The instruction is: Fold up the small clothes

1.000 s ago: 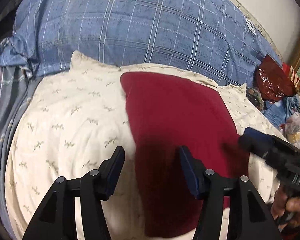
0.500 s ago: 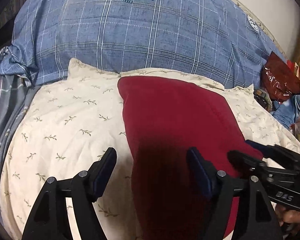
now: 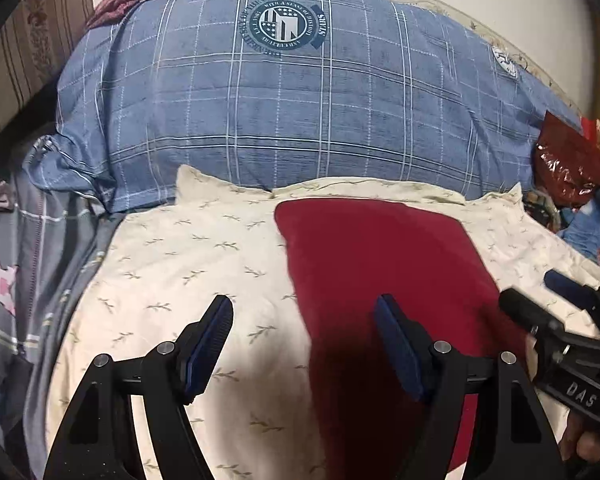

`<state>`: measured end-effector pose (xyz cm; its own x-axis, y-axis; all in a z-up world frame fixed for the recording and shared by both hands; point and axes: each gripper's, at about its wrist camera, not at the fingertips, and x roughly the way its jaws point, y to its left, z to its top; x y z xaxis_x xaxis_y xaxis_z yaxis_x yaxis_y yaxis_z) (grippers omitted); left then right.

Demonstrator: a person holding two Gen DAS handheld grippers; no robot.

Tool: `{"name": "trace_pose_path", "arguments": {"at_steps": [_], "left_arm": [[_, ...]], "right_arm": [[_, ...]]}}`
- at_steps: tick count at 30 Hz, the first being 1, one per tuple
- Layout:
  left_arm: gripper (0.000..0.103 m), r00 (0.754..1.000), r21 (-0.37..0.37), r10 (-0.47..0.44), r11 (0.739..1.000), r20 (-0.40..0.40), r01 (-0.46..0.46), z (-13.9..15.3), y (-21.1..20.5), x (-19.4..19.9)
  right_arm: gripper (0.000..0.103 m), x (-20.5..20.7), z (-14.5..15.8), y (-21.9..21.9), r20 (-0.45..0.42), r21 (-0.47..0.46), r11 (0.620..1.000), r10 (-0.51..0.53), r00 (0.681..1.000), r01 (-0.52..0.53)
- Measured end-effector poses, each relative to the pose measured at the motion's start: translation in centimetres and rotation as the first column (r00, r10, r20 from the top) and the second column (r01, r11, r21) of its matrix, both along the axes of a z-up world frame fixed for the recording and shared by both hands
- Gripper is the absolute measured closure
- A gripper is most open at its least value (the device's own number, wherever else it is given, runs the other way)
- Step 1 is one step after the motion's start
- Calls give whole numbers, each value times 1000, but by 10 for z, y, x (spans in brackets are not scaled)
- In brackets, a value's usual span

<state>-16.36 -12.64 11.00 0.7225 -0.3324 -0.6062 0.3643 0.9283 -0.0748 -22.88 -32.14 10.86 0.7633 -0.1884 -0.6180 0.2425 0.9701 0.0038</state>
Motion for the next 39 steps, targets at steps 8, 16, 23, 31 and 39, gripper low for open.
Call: {"name": "trace_pose_path", "arguments": {"at_steps": [8, 16, 23, 31, 39], "left_arm": [[30, 999, 26, 38, 999, 29, -39, 1, 0, -8], [30, 999, 56, 47, 997, 23, -48, -4, -5, -5], [30, 999, 59, 41, 997, 26, -42, -3, -6, -3], [30, 999, 58, 38, 998, 22, -39, -4, -5, -3], [30, 999, 64, 38, 997, 20, -39, -7, -7, -3]], "right_arm": [[19, 7, -8, 2, 36, -13, 1000, -8, 999, 9], [18, 7, -11, 1, 25, -19, 1000, -10, 1000, 11], [18, 7, -13, 2, 14, -11, 1000, -1, 1000, 1], [18, 7, -14, 7, 9, -8, 1000, 9, 1000, -9], [18, 8, -15, 5, 7, -1, 1000, 7, 1000, -7]]}}
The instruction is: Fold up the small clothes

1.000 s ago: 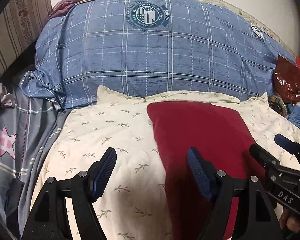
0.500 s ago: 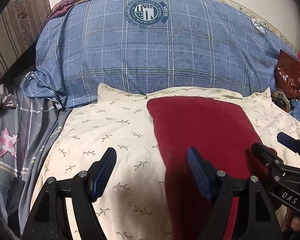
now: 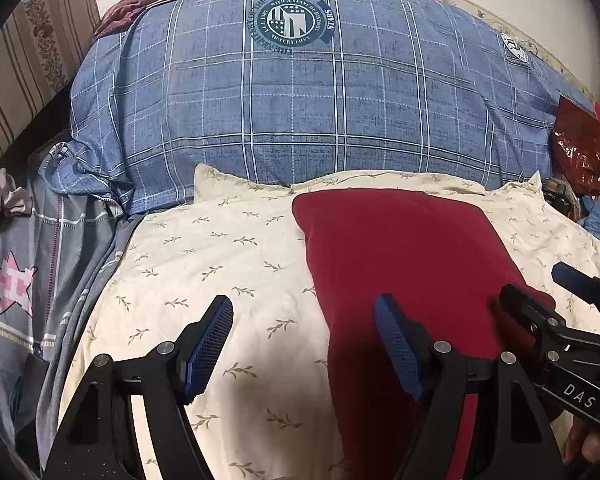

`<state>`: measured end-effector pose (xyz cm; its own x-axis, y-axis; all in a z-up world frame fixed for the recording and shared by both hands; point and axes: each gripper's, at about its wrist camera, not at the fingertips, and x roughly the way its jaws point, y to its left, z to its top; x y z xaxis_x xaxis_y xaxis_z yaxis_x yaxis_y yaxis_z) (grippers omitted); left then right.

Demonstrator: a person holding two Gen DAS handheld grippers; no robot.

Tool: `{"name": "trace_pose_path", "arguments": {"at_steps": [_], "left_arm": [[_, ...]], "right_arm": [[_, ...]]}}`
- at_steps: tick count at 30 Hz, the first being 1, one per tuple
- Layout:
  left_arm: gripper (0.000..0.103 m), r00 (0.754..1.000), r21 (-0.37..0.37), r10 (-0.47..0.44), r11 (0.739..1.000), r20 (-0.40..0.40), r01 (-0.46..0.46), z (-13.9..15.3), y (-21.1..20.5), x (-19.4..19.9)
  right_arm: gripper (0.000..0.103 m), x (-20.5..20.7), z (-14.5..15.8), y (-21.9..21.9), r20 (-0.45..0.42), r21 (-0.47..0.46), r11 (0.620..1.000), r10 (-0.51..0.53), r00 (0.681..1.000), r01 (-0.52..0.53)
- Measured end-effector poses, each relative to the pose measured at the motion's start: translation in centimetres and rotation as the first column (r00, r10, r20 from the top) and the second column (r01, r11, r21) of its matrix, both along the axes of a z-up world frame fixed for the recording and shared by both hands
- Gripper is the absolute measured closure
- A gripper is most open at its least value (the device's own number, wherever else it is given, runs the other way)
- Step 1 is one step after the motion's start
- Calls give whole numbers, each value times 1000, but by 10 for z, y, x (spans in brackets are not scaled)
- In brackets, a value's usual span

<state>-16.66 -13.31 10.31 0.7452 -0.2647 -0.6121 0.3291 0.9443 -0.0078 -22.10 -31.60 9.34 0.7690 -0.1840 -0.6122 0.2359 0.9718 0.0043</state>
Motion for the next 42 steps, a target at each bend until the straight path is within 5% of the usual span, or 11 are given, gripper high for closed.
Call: {"name": "trace_pose_path", "arguments": {"at_steps": [42], "left_arm": [[30, 1000, 7, -3, 1000, -3, 3, -3, -1, 1]], "right_arm": [[18, 4, -8, 3, -31, 17, 1000, 11, 999, -11]]}}
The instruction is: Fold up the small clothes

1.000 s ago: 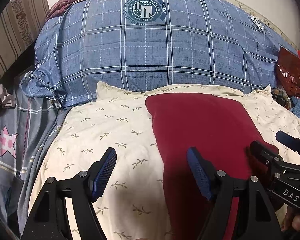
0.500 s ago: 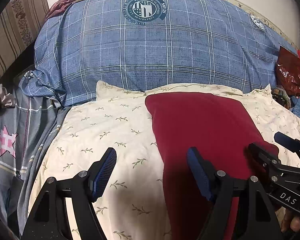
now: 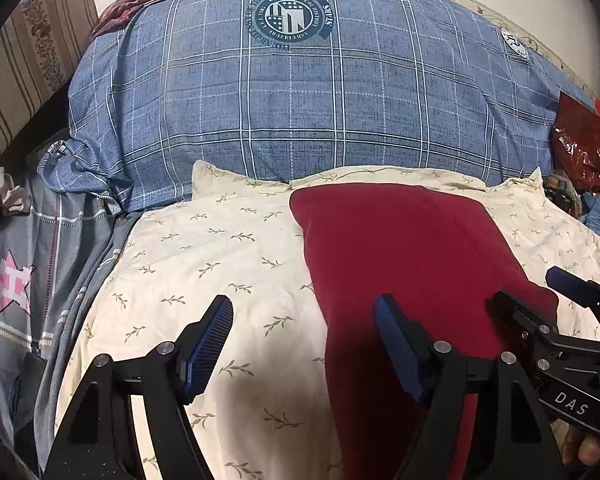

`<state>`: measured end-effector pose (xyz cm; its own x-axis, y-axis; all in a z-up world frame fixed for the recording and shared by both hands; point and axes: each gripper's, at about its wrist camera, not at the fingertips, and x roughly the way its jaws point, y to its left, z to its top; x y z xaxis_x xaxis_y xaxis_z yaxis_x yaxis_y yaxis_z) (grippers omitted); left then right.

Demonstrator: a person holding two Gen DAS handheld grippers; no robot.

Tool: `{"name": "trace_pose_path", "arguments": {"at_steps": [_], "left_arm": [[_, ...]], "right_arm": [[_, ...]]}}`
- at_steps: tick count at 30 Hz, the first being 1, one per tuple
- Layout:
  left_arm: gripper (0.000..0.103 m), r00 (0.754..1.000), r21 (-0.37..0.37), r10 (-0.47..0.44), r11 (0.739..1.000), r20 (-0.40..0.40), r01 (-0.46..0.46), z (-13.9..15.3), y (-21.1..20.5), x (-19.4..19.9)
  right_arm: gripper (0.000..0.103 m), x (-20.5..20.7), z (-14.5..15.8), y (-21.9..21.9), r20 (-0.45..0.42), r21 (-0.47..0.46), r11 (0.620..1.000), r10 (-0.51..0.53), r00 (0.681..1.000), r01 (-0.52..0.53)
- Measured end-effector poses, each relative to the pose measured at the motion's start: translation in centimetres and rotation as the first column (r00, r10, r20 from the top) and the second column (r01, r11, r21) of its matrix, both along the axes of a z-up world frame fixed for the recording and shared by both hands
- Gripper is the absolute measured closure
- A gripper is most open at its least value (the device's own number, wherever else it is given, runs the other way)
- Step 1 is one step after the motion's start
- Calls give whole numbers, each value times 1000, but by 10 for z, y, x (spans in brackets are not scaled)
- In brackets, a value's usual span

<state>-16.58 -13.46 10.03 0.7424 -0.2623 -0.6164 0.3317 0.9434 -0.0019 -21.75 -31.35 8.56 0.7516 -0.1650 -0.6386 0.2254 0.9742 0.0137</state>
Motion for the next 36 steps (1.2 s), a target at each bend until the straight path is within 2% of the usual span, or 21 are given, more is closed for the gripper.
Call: {"name": "trace_pose_path", "arguments": {"at_steps": [29, 36], "left_arm": [[30, 1000, 5, 2, 1000, 2, -2, -2, -2, 1], [30, 999, 0, -21, 1000, 25, 21, 1, -4, -5]], "right_arm": [[18, 2, -2, 1, -9, 6, 1000, 3, 1000, -3], [18, 3, -6, 7, -18, 2, 1000, 19, 1000, -19]]}}
